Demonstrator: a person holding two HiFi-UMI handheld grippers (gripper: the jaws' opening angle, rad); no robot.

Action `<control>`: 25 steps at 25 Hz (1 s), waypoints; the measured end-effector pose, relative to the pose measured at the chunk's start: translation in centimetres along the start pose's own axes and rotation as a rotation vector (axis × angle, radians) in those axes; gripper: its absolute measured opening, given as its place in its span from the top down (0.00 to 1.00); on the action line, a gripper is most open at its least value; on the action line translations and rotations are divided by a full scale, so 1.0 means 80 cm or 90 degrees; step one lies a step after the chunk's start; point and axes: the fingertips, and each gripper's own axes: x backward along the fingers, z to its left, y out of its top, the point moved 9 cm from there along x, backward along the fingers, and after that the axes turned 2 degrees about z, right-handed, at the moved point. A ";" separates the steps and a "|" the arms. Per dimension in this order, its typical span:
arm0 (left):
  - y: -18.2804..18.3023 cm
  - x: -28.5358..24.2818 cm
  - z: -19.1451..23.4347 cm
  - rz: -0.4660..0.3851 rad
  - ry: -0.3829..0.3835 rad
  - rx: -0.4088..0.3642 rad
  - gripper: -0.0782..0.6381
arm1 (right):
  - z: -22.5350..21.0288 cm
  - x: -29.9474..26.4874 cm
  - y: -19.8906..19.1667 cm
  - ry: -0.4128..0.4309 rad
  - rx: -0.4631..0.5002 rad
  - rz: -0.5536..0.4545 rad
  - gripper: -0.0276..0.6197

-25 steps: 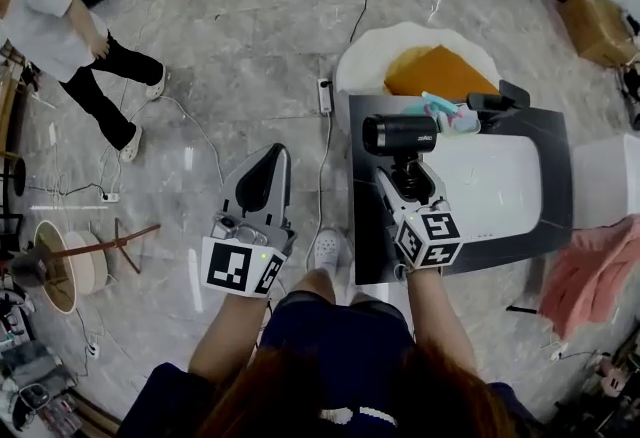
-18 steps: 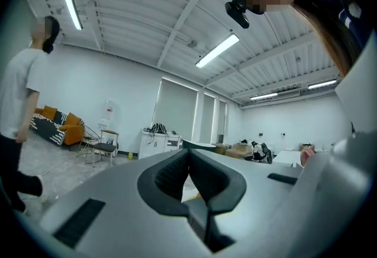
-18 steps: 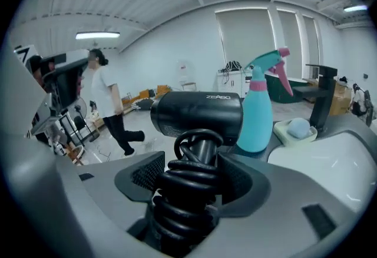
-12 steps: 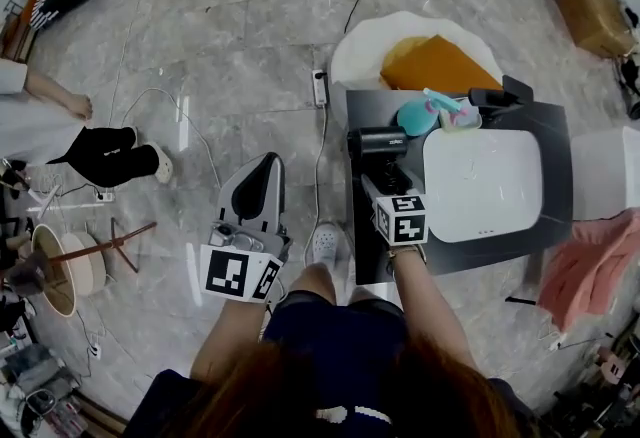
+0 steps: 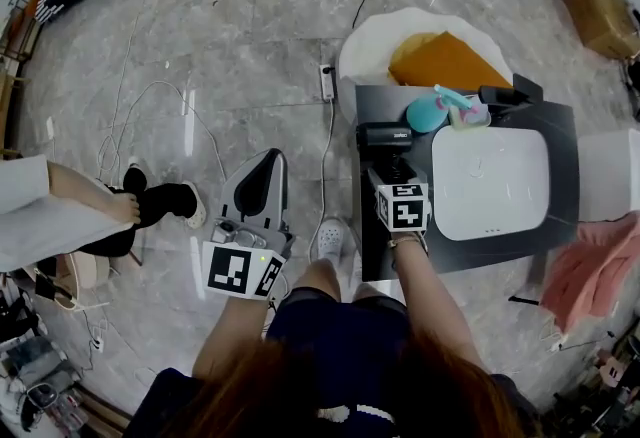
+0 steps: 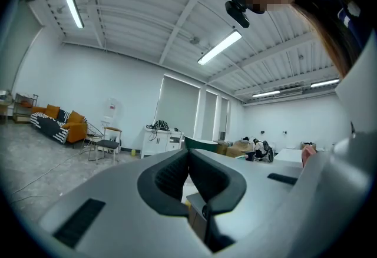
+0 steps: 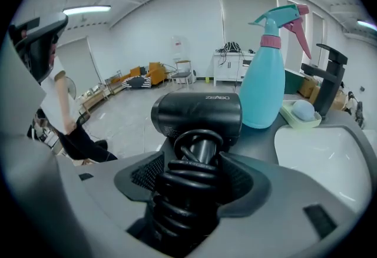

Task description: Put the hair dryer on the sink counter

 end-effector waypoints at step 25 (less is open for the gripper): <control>0.066 0.001 -0.042 -0.060 0.009 -0.040 0.87 | -0.020 0.235 0.127 0.025 0.043 -0.415 0.93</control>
